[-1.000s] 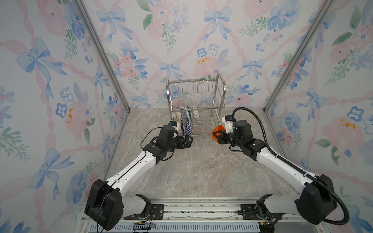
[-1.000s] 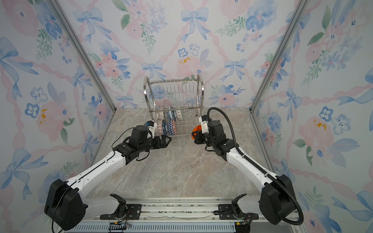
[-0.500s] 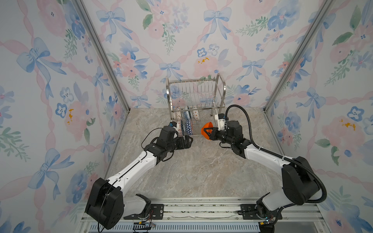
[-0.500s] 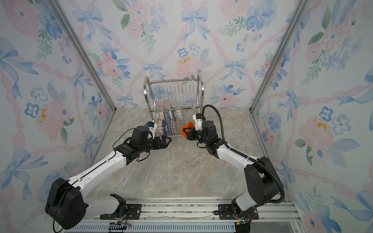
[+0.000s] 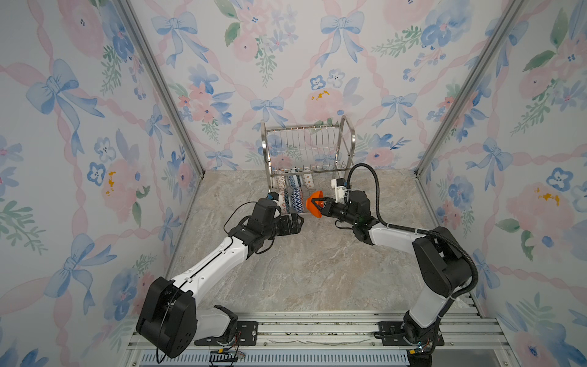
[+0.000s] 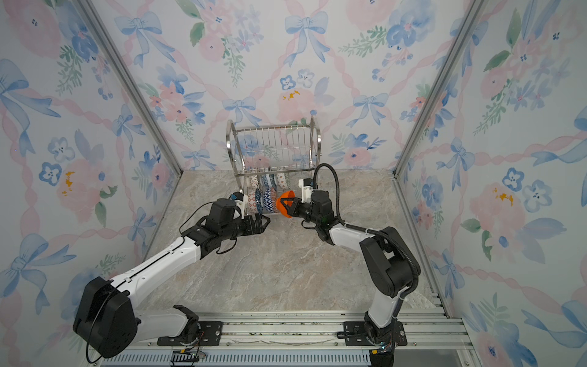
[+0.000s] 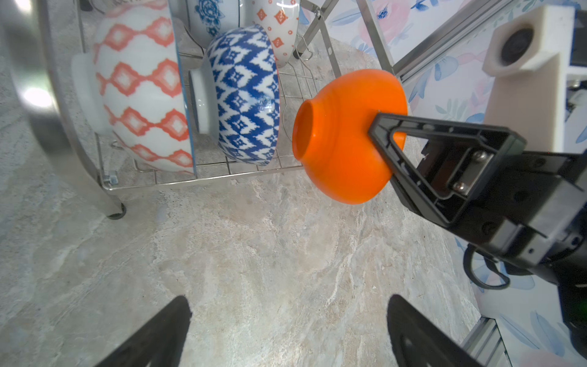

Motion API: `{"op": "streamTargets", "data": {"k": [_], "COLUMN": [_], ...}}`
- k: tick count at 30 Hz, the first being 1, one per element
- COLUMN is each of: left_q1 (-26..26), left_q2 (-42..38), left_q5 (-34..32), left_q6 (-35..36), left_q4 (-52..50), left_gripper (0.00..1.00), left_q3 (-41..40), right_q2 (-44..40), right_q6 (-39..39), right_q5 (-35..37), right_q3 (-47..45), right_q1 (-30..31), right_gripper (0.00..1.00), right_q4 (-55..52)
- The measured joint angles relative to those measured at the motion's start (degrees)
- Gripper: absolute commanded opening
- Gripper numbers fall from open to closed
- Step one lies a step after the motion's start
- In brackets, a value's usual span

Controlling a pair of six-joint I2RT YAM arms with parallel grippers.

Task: Load bowls into a dish rack
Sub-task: Place the bowl in the dish rack.

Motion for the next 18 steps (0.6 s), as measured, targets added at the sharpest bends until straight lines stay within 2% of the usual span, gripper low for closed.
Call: {"op": "streamTargets", "data": {"k": [7, 18], "left_q1": [0.00, 0.00], "left_q2": [0.37, 0.85], "left_q5": [-0.04, -0.17], "left_q6": [0.02, 0.02], "left_q4": [0.02, 0.02], "left_gripper": [0.98, 0.98], "left_q3": [0.00, 0.00], "right_q2": [6.21, 12.70], "right_q6": [5.46, 7.98], "right_q5": [-2.43, -4.48], "right_q3": [2.01, 5.79], "right_q1": [-1.42, -2.71], "right_gripper": [0.00, 0.00], "right_q4": [9.51, 14.08]}}
